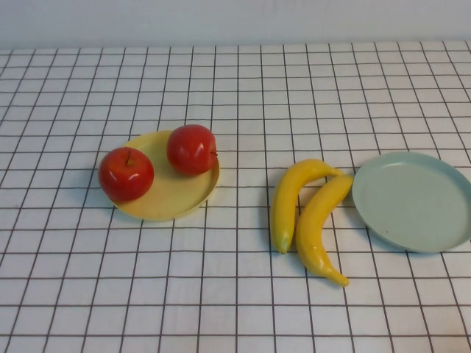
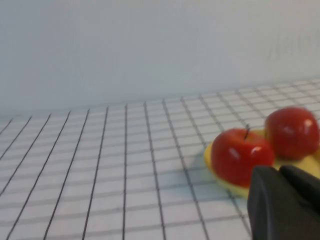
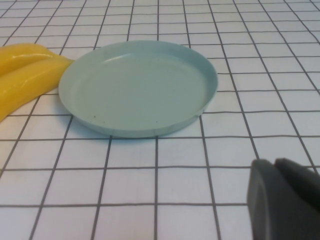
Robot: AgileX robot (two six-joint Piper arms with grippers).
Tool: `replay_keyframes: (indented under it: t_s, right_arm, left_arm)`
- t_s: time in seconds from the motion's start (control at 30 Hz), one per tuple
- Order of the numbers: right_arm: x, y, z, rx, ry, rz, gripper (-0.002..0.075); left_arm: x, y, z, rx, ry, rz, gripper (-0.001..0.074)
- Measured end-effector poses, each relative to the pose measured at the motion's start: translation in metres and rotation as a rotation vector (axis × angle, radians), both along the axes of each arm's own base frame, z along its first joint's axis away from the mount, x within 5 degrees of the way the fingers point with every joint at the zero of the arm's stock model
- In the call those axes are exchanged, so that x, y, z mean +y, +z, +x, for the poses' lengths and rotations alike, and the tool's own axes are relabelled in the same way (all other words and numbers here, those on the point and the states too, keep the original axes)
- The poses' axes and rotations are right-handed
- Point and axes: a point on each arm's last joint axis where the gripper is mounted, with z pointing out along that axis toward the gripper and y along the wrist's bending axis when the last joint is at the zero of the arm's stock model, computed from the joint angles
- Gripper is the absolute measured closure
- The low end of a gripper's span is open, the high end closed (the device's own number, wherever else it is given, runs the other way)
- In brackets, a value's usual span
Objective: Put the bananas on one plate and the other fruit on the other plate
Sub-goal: Put another type of fruit in the right plate
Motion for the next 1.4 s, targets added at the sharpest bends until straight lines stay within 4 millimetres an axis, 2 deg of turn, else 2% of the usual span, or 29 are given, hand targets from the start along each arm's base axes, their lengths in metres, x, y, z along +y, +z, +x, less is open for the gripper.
replay_keyframes:
  t_s: [0.1,0.4,1.4]
  right_arm:
    - [0.000,0.000,0.000,0.000,0.000,0.001,0.0742]
    - [0.000,0.000,0.000,0.000,0.000,0.002,0.0742]
    - [-0.001,0.000,0.000,-0.005,-0.002,-0.028,0.0742]
  left_arm:
    - [0.004,-0.019,0.002,0.064,0.080,-0.041,0.0738]
    - [0.006,-0.035,0.001,0.219,0.120,-0.022,0.0738]
    - [0.006,-0.039,0.000,0.262,0.122,-0.012,0.0738]
